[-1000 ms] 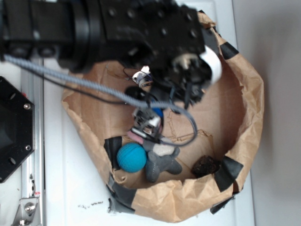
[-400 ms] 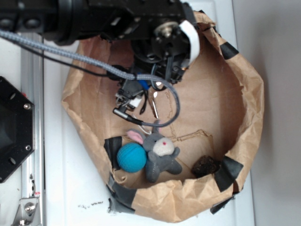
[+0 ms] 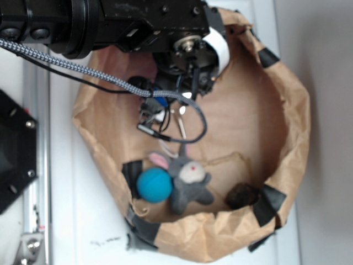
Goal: Grab the silver keys.
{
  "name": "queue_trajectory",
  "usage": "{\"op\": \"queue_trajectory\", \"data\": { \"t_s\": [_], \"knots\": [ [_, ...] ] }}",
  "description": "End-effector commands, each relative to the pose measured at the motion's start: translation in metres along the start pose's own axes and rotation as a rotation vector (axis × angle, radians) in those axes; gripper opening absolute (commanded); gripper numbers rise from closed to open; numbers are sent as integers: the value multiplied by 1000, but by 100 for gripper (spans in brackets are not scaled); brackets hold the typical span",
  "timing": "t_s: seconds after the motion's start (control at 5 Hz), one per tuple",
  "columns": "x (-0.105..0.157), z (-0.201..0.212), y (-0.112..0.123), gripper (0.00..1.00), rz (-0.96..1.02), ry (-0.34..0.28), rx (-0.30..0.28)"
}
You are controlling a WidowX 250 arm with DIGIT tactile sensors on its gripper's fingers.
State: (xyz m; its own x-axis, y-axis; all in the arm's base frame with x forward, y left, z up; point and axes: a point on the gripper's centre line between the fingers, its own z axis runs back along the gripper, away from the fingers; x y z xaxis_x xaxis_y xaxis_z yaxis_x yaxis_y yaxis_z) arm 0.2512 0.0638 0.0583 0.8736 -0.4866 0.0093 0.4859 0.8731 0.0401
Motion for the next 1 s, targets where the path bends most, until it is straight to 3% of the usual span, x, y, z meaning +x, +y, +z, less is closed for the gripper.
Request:
{"op": "queue_trajectory", "data": {
  "t_s": [0.0, 0.2, 0.4, 0.8],
  "knots": [
    [4, -21, -20, 100, -6, -109, 69],
    [4, -23, -21, 57, -29, -111, 44],
    [4, -21, -20, 0, -10, -96, 35],
    [5, -17, -16, 0, -3, -76, 31]
  ]
}}
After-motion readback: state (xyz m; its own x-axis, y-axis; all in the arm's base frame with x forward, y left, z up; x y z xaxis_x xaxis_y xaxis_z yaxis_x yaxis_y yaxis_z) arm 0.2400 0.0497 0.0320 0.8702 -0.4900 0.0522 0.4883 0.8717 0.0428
